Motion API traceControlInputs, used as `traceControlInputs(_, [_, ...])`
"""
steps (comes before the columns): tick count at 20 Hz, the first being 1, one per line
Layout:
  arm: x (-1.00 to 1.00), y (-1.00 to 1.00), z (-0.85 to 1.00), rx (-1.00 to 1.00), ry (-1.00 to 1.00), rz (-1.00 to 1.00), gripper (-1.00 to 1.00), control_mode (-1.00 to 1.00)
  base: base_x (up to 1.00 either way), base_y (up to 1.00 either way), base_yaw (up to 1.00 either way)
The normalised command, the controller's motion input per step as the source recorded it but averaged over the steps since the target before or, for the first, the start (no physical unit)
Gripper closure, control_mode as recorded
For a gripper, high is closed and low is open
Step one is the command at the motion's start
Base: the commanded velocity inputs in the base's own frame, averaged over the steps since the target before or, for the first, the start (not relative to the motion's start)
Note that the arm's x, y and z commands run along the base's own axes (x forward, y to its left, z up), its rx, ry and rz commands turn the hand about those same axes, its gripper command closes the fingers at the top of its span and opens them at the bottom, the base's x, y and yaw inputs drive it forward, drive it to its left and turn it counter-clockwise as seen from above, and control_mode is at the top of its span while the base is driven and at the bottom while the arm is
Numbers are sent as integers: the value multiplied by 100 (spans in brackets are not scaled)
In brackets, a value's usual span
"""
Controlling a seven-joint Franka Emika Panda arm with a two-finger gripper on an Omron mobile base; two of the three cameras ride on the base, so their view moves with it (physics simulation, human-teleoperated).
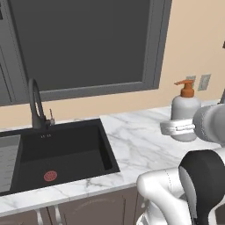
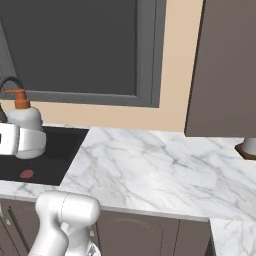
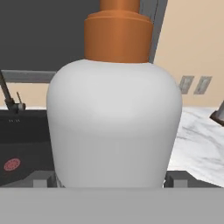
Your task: Locate and retrieve the soap dispenser and bar soap from the cabinet. Place them next to the sink.
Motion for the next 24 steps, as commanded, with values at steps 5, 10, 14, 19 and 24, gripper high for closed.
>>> traceControlInputs(5, [61,-14,-20,3,5,20,100,-100,0,0,0])
traceControlInputs(10, [67,-7,-43,-1,5,23,100,-100,0,0,0])
traceControlInputs(14, [75,-14,-44,0,2,24,100,-100,0,0,0])
traceControlInputs(19, [67,-2,-46,0,0,33,100,-100,0,0,0])
traceControlInputs(24, [50,0,-47,0,0,33,100,-100,0,0,0])
